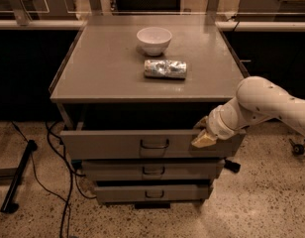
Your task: Open top drawer
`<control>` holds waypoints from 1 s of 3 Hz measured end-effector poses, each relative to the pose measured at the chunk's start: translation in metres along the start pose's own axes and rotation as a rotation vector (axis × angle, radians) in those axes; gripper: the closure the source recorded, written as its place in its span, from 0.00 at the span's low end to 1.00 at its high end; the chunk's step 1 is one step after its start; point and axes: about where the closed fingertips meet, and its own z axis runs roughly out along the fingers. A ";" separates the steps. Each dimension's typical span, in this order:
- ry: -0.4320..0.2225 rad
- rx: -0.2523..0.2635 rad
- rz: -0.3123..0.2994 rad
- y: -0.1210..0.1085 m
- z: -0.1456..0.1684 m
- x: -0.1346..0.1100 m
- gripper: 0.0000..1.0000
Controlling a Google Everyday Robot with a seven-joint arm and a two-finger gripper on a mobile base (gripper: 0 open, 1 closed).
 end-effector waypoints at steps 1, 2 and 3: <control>-0.007 -0.009 0.001 0.005 -0.011 -0.004 1.00; -0.011 -0.013 0.004 0.007 -0.012 -0.003 1.00; -0.028 -0.024 0.013 0.015 -0.015 -0.001 1.00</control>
Offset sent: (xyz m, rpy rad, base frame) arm -0.0499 -0.0096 0.0321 0.0785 0.0569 -0.0058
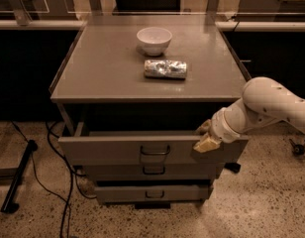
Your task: Open top drawer
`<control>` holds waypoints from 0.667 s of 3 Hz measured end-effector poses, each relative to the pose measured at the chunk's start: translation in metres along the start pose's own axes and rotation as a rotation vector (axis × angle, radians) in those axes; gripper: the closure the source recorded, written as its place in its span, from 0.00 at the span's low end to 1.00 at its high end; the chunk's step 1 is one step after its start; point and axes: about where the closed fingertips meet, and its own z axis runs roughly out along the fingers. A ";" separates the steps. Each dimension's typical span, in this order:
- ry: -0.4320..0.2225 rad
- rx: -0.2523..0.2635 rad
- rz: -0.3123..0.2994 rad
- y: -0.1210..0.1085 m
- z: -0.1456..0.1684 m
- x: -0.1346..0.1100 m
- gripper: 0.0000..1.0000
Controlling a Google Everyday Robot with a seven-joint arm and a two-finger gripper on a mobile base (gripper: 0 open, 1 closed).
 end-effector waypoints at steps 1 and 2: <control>-0.028 -0.017 0.018 0.012 -0.004 0.003 1.00; -0.058 -0.037 0.042 0.026 -0.009 0.007 1.00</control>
Offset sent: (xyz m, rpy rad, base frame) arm -0.1378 -0.0266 0.0391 0.3332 0.1943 -0.0706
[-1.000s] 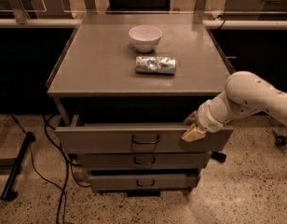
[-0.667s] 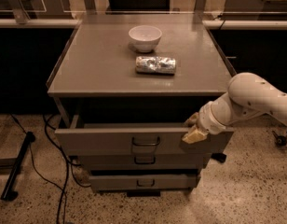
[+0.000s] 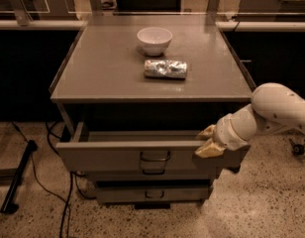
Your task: Open top drawer
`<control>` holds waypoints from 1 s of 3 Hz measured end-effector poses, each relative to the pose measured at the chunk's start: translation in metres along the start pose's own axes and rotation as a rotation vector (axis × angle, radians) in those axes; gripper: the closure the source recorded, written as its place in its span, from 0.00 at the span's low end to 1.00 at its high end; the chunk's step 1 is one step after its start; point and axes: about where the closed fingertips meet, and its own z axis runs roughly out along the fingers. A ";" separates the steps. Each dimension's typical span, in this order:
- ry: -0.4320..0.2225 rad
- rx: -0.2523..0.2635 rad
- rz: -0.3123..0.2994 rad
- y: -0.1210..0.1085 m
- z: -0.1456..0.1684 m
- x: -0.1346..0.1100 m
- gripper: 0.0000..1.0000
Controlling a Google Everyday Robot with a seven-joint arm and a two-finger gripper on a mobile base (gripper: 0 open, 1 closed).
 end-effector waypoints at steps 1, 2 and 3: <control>0.000 0.000 0.000 0.000 0.001 0.000 1.00; -0.020 -0.020 0.022 0.013 -0.004 0.004 1.00; -0.037 -0.044 0.025 0.031 -0.007 0.003 1.00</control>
Offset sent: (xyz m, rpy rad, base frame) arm -0.1477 -0.0281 0.0471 0.2658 0.2273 -0.0729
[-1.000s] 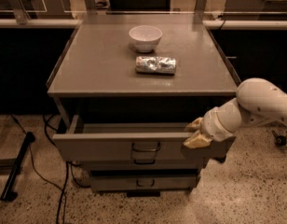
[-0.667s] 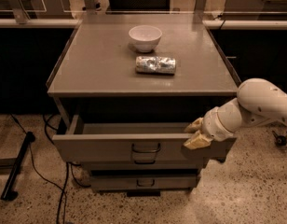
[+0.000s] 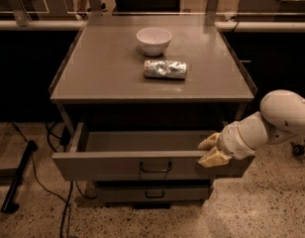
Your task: Open top drawer
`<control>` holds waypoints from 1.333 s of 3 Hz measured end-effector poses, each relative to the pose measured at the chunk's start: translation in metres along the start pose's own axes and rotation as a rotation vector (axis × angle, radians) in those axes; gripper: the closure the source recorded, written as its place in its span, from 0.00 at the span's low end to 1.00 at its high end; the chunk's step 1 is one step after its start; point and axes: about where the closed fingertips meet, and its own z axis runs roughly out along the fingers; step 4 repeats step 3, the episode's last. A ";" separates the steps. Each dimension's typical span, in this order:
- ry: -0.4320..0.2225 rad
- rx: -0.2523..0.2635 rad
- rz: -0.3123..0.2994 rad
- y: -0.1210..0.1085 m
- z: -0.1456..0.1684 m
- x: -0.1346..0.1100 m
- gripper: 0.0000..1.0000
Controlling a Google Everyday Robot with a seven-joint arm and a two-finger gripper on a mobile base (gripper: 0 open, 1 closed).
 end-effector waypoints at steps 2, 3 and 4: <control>-0.015 -0.023 0.022 0.015 -0.006 0.003 0.82; -0.015 -0.023 0.022 0.015 -0.006 0.003 0.59; -0.015 -0.023 0.022 0.015 -0.006 0.003 0.59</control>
Offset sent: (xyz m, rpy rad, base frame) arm -0.0159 -0.0019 0.0040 0.0213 0.0270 -0.0043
